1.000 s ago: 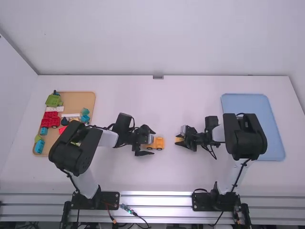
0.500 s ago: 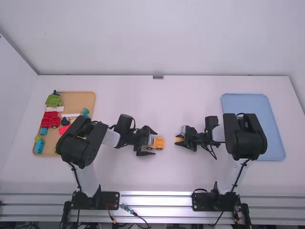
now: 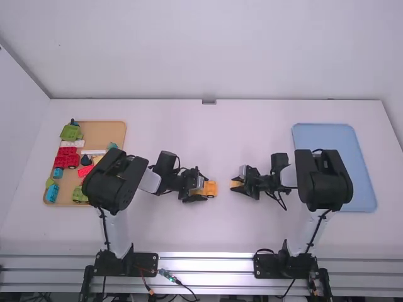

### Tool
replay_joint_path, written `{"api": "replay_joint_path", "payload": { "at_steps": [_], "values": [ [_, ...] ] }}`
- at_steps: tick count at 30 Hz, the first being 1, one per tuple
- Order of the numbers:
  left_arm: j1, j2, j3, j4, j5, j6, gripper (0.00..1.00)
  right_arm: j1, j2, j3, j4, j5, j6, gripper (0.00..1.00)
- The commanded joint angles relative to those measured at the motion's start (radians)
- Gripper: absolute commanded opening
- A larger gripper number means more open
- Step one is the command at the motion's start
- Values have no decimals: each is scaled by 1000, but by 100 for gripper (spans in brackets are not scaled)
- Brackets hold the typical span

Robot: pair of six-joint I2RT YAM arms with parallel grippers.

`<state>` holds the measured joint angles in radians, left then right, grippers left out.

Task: Assemble lego blocks to make yellow taxi

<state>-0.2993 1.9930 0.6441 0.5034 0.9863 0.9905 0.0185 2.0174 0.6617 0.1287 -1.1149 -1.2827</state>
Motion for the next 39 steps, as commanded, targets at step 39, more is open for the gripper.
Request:
{"api": "replay_joint_path", "payload": {
  "at_steps": [39],
  "values": [
    [-2,83,21,108,19,-60,59,326,-188,7,114,181,300,14]
  ]
}}
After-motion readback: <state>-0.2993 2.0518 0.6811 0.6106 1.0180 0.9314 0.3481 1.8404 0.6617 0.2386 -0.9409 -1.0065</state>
